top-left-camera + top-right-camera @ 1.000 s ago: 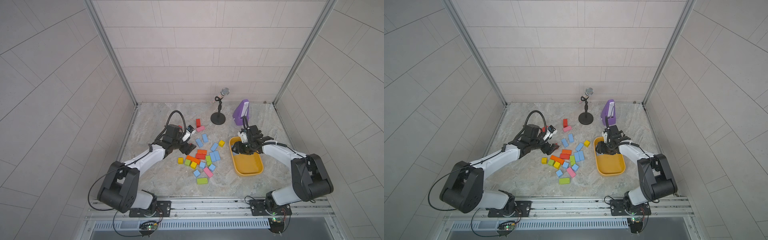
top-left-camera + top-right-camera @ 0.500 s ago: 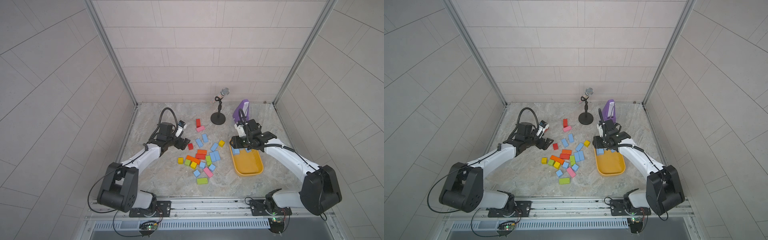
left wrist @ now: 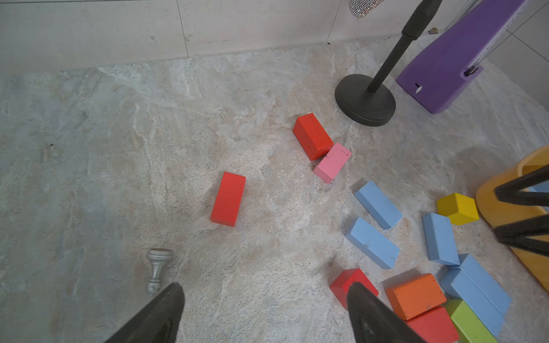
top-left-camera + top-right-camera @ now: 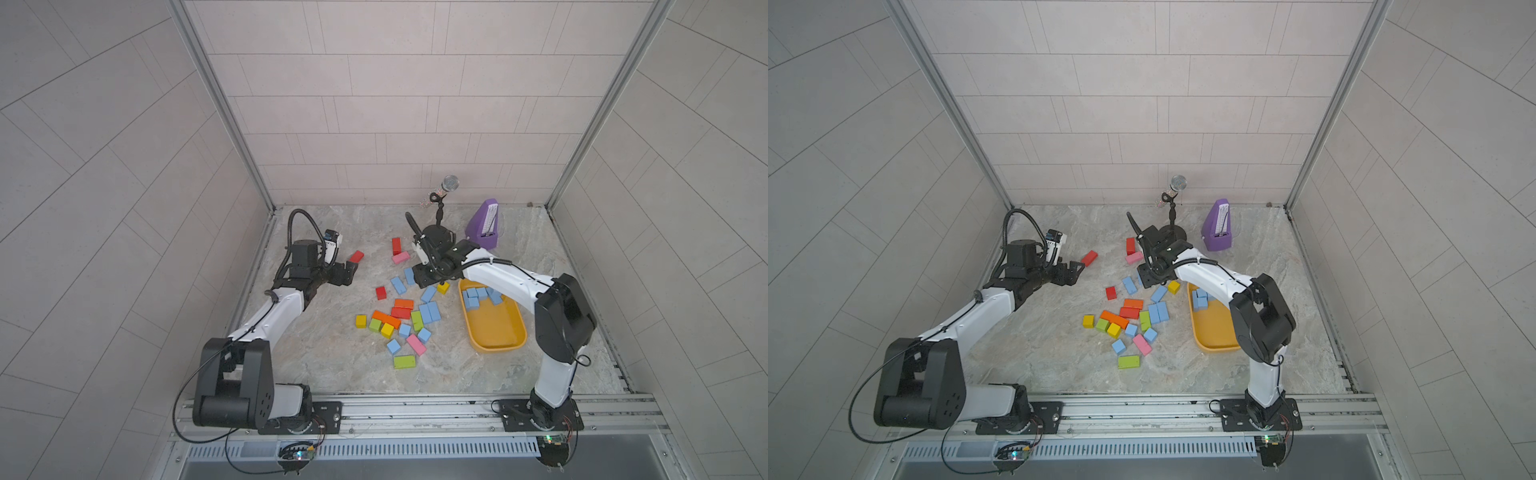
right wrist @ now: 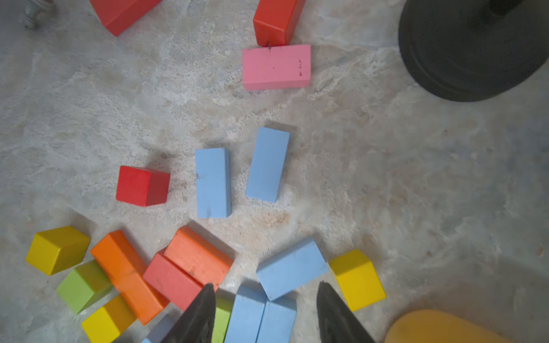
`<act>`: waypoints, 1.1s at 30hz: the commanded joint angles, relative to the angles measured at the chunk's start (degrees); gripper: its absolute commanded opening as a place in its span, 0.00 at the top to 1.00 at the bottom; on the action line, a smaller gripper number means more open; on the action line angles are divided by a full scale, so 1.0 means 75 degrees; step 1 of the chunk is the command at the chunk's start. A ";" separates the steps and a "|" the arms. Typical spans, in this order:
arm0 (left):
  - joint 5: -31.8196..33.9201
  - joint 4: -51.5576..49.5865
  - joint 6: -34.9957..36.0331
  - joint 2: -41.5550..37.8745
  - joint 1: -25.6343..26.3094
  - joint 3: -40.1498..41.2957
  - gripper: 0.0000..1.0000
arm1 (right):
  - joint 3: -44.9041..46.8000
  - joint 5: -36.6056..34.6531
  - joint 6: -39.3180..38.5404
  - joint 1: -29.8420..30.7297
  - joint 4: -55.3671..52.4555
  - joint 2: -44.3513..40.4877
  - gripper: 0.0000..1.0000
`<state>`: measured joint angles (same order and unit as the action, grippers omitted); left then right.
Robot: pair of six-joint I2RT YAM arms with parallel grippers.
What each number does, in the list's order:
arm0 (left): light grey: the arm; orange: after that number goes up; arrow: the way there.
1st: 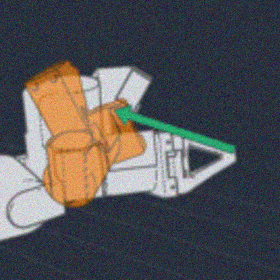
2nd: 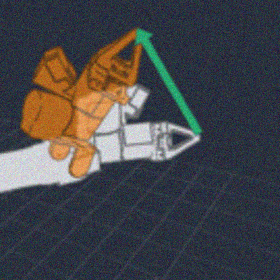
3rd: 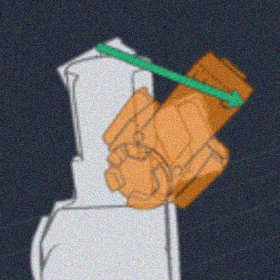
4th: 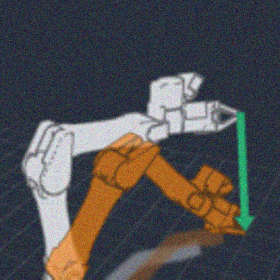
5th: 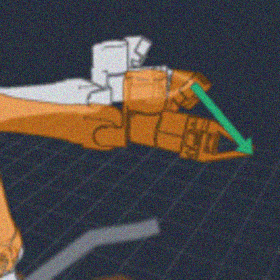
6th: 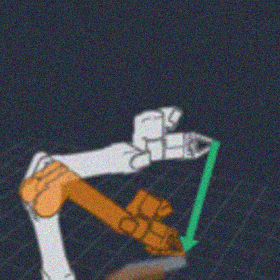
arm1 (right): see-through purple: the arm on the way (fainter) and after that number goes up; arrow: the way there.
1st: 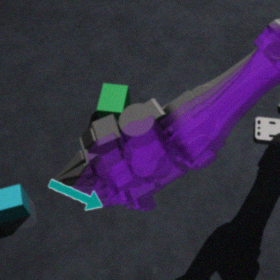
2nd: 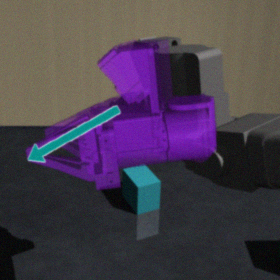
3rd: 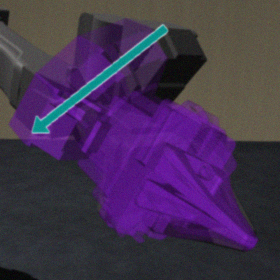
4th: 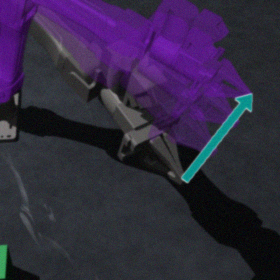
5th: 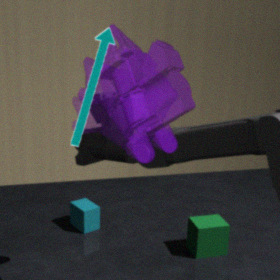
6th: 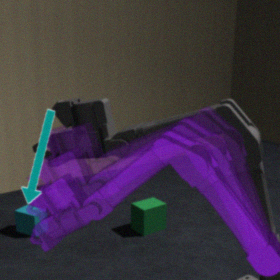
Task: Pick out the blue building blocks
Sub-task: Pick up the building block from the center of the board.
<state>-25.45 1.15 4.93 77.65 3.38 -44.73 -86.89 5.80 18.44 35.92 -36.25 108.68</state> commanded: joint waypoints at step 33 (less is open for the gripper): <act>-0.1659 0.0444 0.0317 0.0118 0.0016 0.0157 0.11 | -0.2636 -0.0514 -0.0536 -0.0134 -0.1207 0.2158 0.77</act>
<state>-32.38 2.04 6.46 79.13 3.29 -44.58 -108.99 3.16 15.40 35.33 -45.04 131.90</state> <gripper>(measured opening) 0.890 0.303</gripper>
